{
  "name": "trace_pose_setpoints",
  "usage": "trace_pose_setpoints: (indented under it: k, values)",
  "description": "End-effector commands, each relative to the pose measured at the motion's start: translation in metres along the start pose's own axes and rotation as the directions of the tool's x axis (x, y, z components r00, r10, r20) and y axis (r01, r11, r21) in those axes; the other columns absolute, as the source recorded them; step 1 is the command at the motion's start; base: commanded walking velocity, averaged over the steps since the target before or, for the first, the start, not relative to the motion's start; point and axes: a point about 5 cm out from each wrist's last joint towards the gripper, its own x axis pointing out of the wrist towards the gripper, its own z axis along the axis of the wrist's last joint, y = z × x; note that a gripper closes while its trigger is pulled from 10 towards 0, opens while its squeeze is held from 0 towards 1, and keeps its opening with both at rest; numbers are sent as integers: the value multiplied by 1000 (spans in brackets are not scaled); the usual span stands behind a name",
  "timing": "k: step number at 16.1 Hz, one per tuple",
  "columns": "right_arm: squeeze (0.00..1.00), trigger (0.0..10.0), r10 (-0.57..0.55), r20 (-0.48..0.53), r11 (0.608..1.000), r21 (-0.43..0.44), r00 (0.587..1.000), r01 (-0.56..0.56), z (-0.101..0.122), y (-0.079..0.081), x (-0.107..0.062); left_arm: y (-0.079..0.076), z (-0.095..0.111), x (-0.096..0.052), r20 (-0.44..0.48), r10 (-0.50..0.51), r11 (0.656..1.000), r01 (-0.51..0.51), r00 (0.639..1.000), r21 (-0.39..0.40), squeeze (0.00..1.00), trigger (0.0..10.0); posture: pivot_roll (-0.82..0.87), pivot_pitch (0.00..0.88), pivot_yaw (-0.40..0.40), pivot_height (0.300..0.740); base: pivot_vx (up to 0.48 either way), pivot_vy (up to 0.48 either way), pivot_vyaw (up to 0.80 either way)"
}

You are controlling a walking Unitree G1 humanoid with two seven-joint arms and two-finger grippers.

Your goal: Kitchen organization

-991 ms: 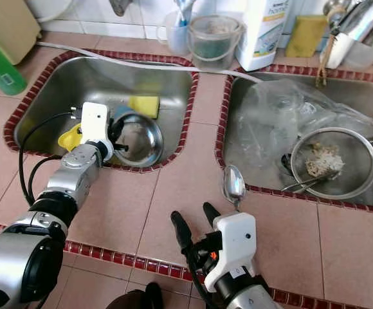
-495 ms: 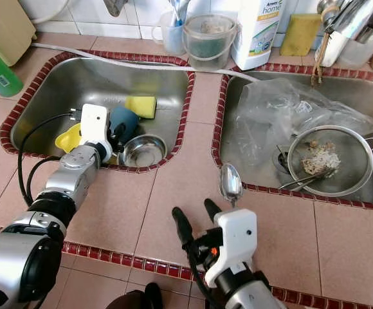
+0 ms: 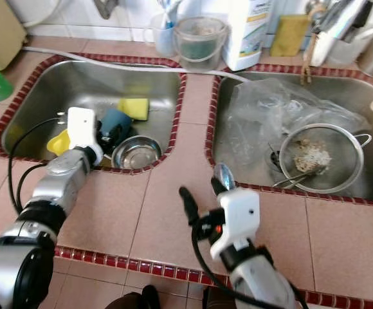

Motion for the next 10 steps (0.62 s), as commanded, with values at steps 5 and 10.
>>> trace_pose_setpoints:
  k: [5,10]
  values:
    - [0,10000,-20,49,998,-64,999,23,-1,-12,15,2,0,-27,156,-85,996,89,984,-14,1000,10000,-167,93,83,740,0,0,0]
    - [0,10000,-163,59,978,-123,985,169,-17,-36,15,-18,-2,-53,251,-247,958,275,936,-85,0,10000,-168,56,81,740,0,0,0]
